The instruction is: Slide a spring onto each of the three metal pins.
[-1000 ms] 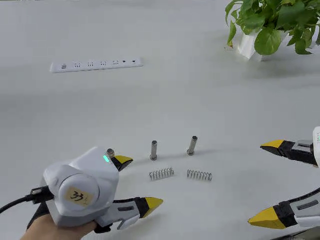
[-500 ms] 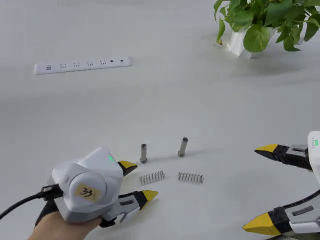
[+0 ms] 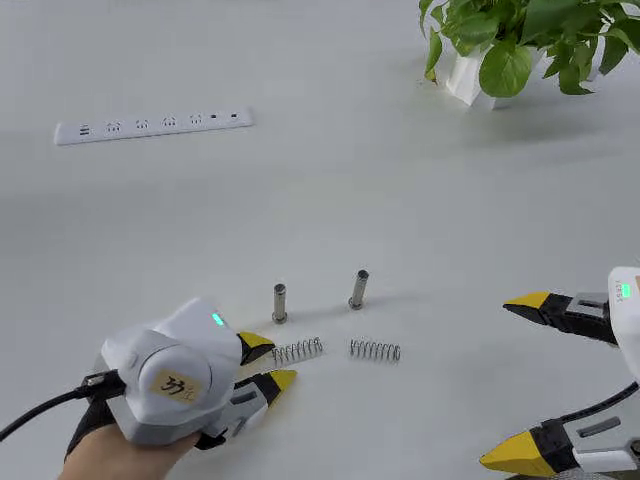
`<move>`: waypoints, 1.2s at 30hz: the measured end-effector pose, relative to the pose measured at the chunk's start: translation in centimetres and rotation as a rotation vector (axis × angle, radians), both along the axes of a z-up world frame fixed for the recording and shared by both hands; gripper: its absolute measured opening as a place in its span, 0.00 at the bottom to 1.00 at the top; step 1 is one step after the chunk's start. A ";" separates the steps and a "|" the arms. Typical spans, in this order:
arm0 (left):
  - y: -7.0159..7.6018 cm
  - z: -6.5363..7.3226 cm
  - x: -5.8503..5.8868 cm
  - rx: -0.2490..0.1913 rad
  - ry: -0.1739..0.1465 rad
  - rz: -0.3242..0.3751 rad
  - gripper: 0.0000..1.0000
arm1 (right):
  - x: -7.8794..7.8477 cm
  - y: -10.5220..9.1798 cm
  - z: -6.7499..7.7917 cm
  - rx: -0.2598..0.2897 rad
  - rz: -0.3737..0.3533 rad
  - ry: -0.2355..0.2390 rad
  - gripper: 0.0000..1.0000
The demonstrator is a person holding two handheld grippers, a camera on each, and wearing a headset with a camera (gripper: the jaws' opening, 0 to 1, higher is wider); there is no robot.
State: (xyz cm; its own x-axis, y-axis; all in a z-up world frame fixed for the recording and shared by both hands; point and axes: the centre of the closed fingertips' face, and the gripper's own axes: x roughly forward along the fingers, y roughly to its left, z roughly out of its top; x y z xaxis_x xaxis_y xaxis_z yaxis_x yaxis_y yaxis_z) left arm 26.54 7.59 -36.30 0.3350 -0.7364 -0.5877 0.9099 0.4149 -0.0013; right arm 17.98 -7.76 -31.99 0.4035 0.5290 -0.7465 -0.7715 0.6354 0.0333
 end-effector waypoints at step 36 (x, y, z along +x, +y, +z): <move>0.3 0.0 -0.7 -0.013 -0.003 0.009 0.07 | -0.2 1.0 -0.4 0.009 0.029 0.005 0.97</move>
